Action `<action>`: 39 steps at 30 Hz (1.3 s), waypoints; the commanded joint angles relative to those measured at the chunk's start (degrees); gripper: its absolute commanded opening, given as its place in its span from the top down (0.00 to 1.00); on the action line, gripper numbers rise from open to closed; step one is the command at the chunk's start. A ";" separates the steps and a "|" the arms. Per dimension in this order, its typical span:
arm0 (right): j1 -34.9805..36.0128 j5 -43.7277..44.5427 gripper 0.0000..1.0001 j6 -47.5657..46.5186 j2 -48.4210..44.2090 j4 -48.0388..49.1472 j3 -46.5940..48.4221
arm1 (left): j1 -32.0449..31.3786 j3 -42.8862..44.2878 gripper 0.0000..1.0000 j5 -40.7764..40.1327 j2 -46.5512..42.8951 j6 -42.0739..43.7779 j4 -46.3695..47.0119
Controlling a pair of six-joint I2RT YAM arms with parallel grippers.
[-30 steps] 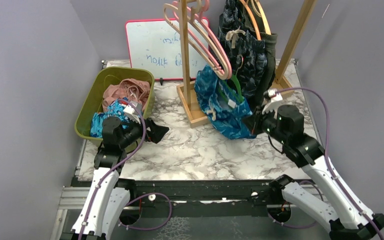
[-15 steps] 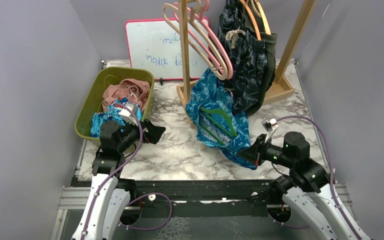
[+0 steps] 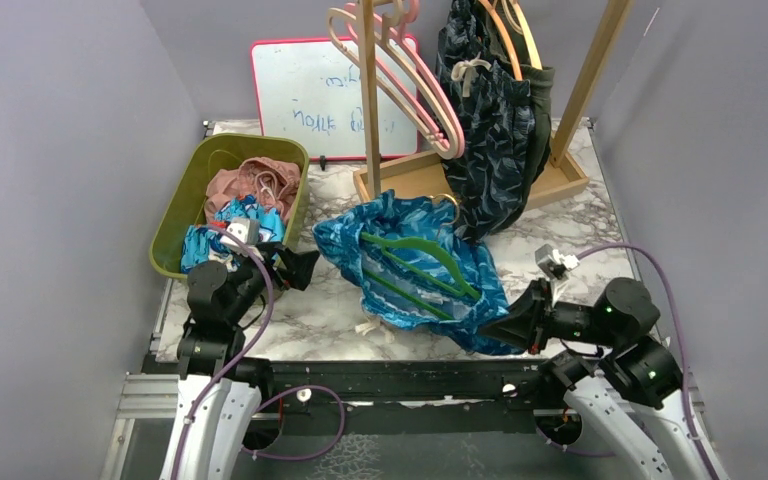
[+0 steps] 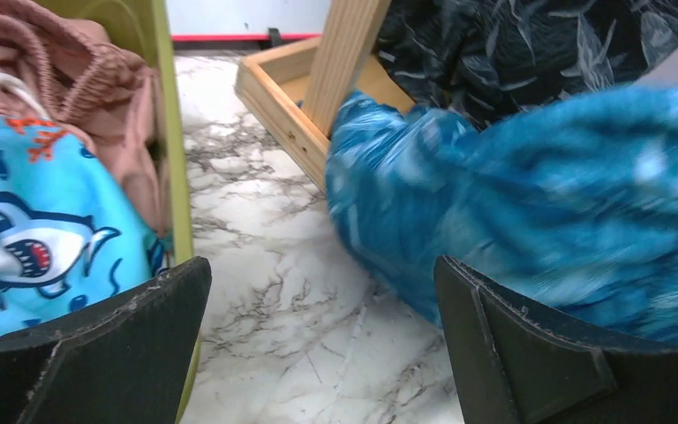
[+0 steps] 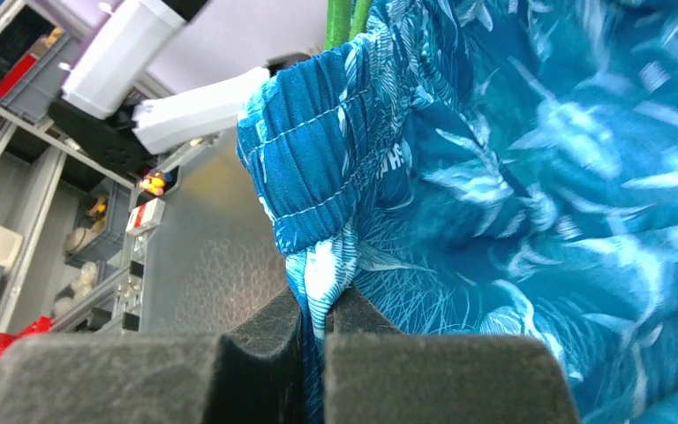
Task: Remove the shorts from the hanger
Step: Pick up the hanger from the clothes rod, then remove the shorts from the hanger.
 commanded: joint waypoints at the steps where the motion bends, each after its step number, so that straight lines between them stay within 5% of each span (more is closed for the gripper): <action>1: 0.07 -3.60 0.99 -2.77 0.39 7.18 5.23 | -0.17 2.43 0.01 -7.47 -3.56 0.23 -2.22; 6: 0.09 9.21 0.99 -4.30 5.71 1.68 2.03 | -0.17 3.11 0.01 -10.56 -4.13 -0.01 -3.79; 12: 0.10 9.04 0.99 -2.28 10.45 4.06 -2.80 | -0.24 3.30 0.01 -9.33 -3.83 -0.08 -3.85; 20: 0.11 9.90 0.99 -0.49 11.11 4.32 -5.09 | -0.17 -0.46 0.06 14.91 3.92 -1.41 6.18; 24: 0.09 8.85 0.99 -0.21 12.03 4.44 -5.94 | -0.69 1.20 0.12 17.23 11.11 -1.88 6.03; 31: 0.17 7.50 0.99 -0.21 13.01 5.56 -6.40 | -8.57 0.98 0.21 7.30 11.89 -5.58 6.10; 39: 0.13 7.21 0.99 -0.58 12.70 4.49 -5.92 | -29.65 2.40 0.29 -15.42 20.06 -9.48 6.12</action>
